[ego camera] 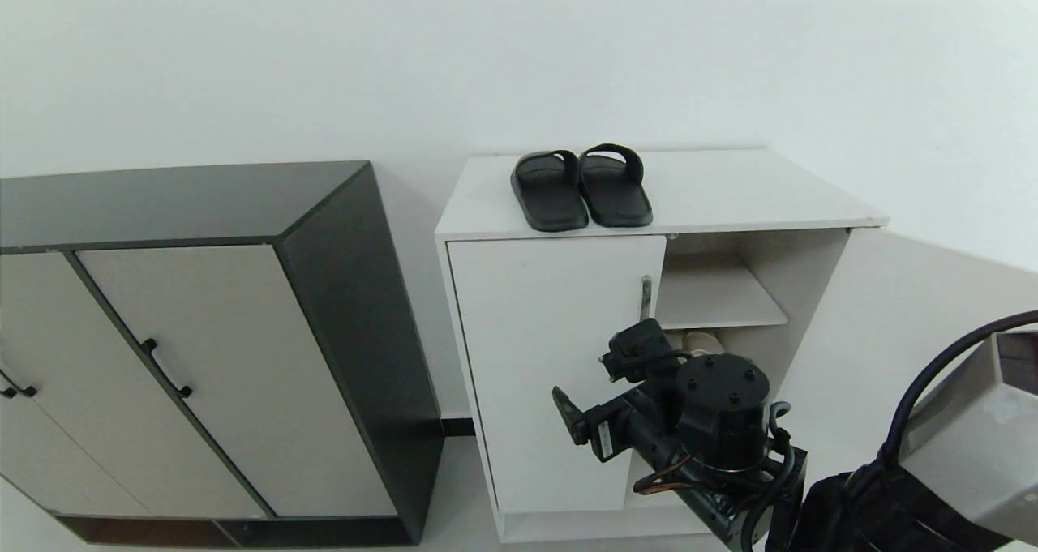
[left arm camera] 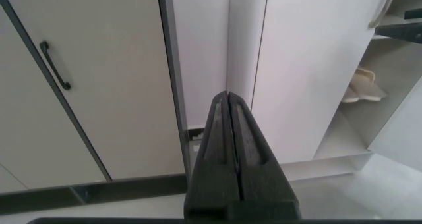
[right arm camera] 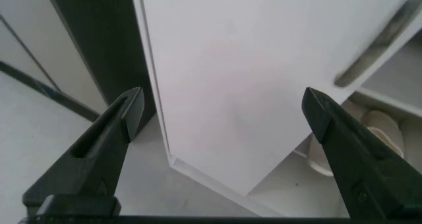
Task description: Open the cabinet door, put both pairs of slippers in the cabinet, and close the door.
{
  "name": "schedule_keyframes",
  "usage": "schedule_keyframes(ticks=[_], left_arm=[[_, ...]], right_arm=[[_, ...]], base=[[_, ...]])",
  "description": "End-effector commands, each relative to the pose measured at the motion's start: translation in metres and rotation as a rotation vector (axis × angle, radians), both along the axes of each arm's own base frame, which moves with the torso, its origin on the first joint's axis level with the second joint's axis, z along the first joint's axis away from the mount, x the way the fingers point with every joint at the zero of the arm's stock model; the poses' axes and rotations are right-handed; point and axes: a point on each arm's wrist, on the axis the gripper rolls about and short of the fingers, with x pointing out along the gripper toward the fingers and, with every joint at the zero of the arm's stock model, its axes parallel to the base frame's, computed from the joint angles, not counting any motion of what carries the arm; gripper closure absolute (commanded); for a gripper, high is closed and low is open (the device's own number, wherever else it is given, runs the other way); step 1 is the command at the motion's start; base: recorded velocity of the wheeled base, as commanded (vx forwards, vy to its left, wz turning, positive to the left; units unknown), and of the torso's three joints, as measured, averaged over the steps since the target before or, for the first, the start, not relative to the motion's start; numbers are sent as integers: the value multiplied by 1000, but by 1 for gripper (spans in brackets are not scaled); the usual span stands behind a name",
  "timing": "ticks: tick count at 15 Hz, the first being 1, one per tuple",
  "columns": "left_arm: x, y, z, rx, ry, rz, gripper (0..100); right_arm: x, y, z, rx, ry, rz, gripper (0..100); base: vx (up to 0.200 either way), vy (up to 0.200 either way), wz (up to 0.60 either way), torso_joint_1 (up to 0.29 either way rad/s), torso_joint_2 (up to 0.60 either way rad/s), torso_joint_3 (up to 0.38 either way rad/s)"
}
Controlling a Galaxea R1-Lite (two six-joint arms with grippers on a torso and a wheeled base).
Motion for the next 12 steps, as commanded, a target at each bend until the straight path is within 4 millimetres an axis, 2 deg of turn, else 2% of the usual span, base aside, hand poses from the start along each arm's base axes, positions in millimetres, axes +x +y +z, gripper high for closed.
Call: schedule_keyframes(ticks=[1, 12], left_arm=[[0, 0, 0, 0, 0, 0, 100], [0, 0, 0, 0, 0, 0, 100]], right_arm=[[0, 0, -1, -1, 1, 0, 0], [1, -1, -1, 2, -2, -2, 0]], base=[[0, 0, 0, 188, -500, -320], [0, 0, 0, 228, -540, -317]])
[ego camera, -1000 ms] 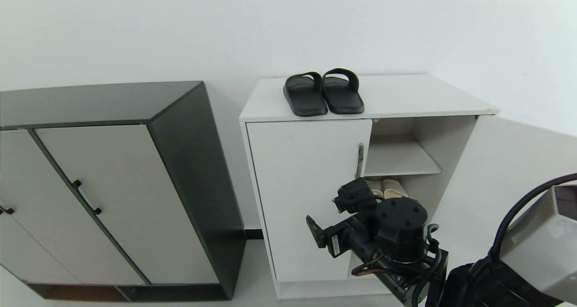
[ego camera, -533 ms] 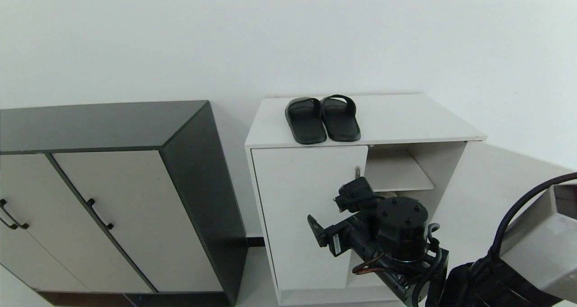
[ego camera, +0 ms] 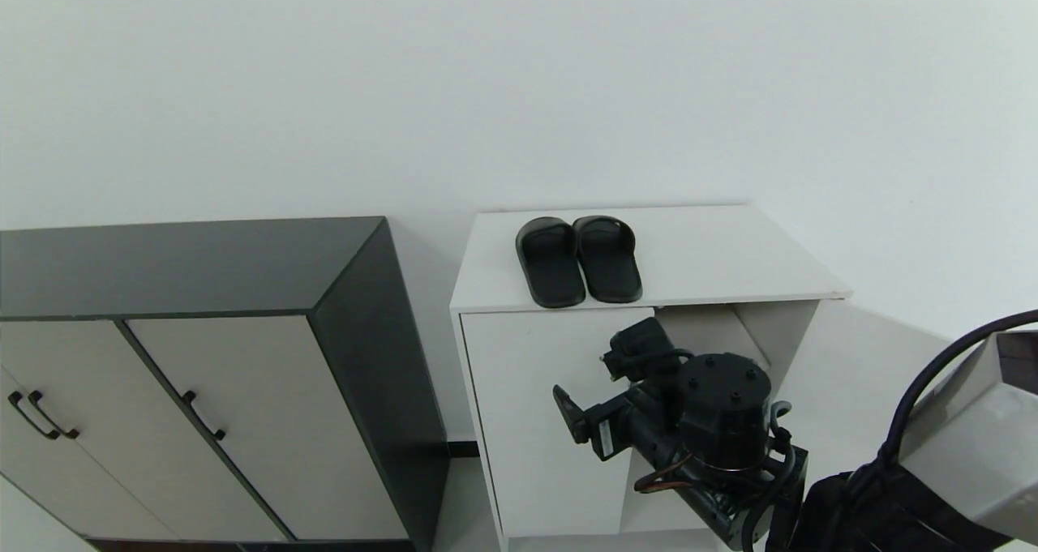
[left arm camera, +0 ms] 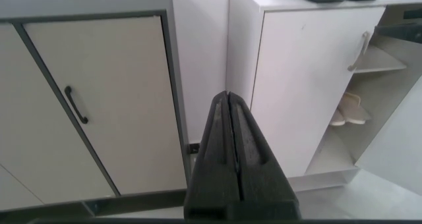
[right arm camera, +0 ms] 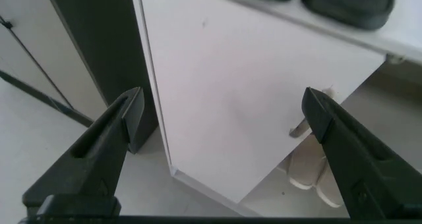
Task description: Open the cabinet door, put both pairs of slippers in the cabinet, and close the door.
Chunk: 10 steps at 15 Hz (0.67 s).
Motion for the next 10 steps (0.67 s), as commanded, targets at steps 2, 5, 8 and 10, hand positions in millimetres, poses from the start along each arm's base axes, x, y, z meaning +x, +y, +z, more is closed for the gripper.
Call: schedule_keyframes(ticks=[2, 5, 8, 10], left_arm=[[0, 0, 0, 0, 0, 0, 100], [0, 0, 0, 0, 0, 2, 100], [0, 0, 0, 0, 0, 0, 100], [0, 0, 0, 0, 0, -1, 100]], right_arm=[[2, 0, -2, -8, -19, 13, 0], [10, -1, 10, 24, -92, -1, 0], [11, 3, 53, 91, 65, -53, 0], [11, 7, 74, 131, 158, -146, 0]], base=[[0, 0, 0, 264, -593, -334], [0, 0, 0, 80, -173, -92], [0, 0, 0, 0, 0, 0], [0, 0, 0, 0, 0, 0]])
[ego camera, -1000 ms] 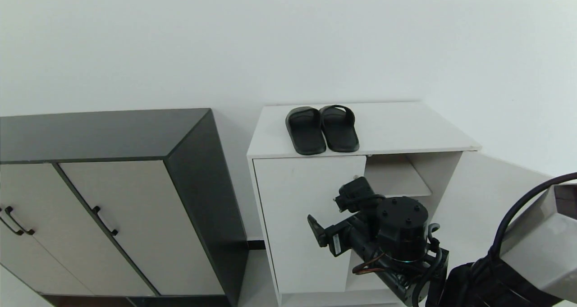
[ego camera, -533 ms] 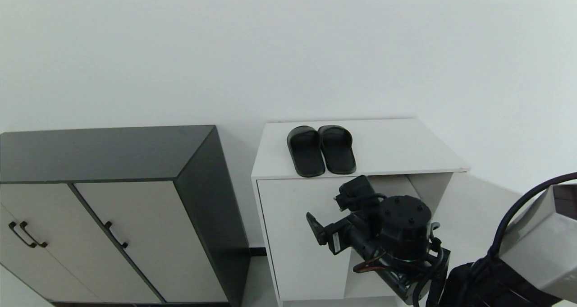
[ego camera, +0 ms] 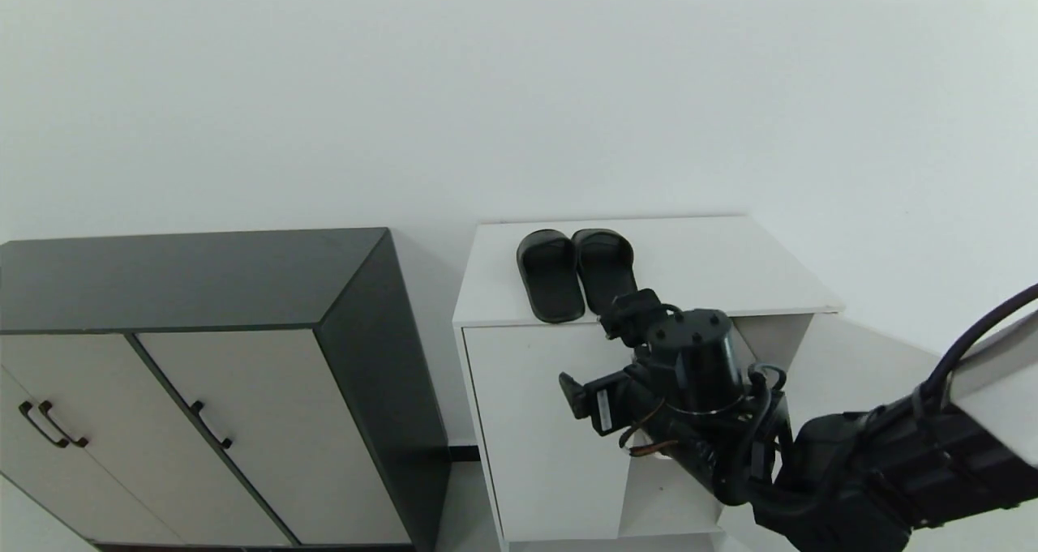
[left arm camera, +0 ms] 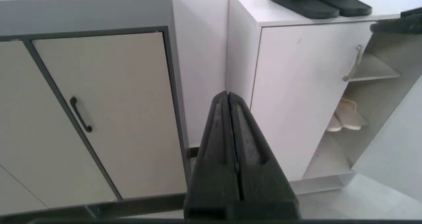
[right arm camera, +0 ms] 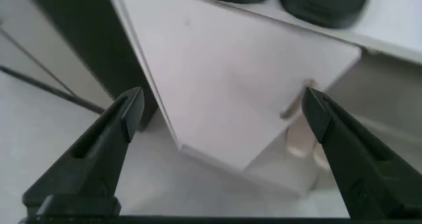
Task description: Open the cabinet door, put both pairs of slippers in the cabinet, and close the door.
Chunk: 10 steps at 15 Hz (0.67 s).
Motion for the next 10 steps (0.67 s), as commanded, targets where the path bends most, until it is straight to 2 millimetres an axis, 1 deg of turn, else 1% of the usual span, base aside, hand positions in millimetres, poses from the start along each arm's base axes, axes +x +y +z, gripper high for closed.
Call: schedule_keyframes(ticks=[1, 5, 10], left_arm=[[0, 0, 0, 0, 0, 1, 100], [0, 0, 0, 2, 0, 1, 100], [0, 0, 0, 2, 0, -1, 100]], right_arm=[[-1, 5, 53, 155, -33, -95, 0], [5, 12, 43, 126, -28, -142, 0], [6, 12, 41, 122, -27, -146, 0]], base=[[0, 0, 0, 0, 0, 0], [0, 0, 0, 0, 0, 0], [200, 0, 0, 1, -3, 2]])
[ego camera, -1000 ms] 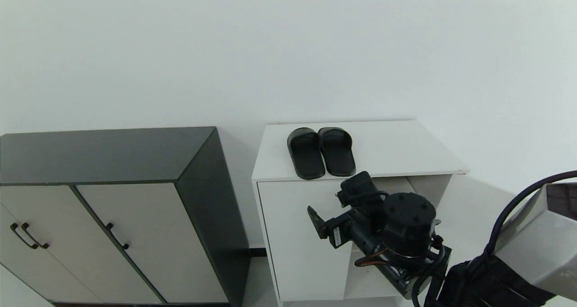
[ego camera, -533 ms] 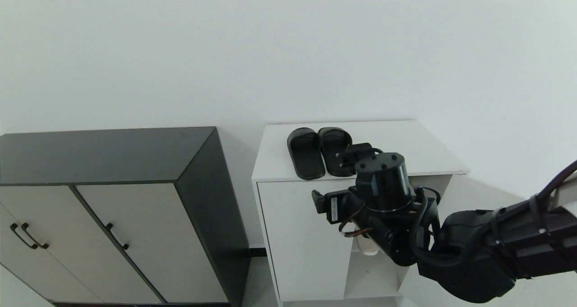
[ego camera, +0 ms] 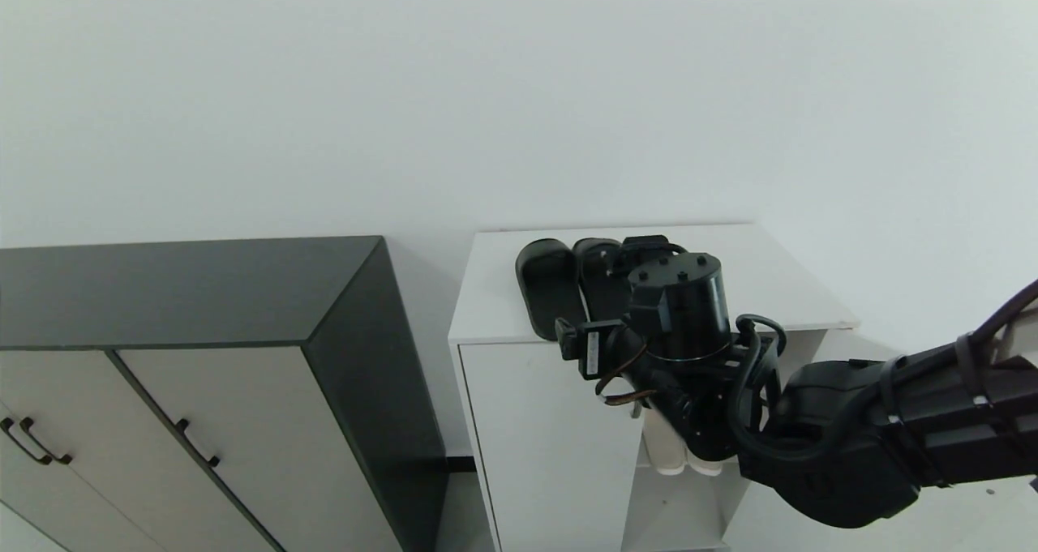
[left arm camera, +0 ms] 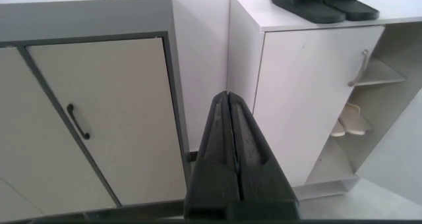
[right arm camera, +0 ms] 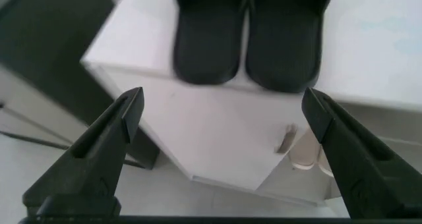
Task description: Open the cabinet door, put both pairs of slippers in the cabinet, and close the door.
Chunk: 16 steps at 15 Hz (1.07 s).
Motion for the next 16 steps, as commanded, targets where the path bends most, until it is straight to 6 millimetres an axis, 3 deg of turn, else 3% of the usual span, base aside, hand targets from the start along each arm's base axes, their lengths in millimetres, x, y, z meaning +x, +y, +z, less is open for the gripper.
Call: schedule_keyframes(ticks=[1, 7, 10, 12, 16], left_arm=[[0, 0, 0, 0, 0, 1, 100], [0, 0, 0, 0, 0, 2, 100], [0, 0, 0, -2, 0, 2, 100], [0, 0, 0, -2, 0, 1, 100], [0, 0, 0, -3, 0, 1, 100]], right_arm=[[0, 1, -4, -6, 5, 0, 0], [4, 6, -17, -19, 20, 0, 0], [14, 13, -33, -22, 9, -3, 0], [22, 15, -33, -20, 1, -6, 0], [49, 24, -46, -45, -14, -25, 0]], base=[[200, 0, 0, 17, 2, 2], [200, 0, 0, 4, 4, 0], [0, 0, 0, 0, 0, 0], [0, 0, 0, 0, 0, 0], [0, 0, 0, 0, 0, 0]])
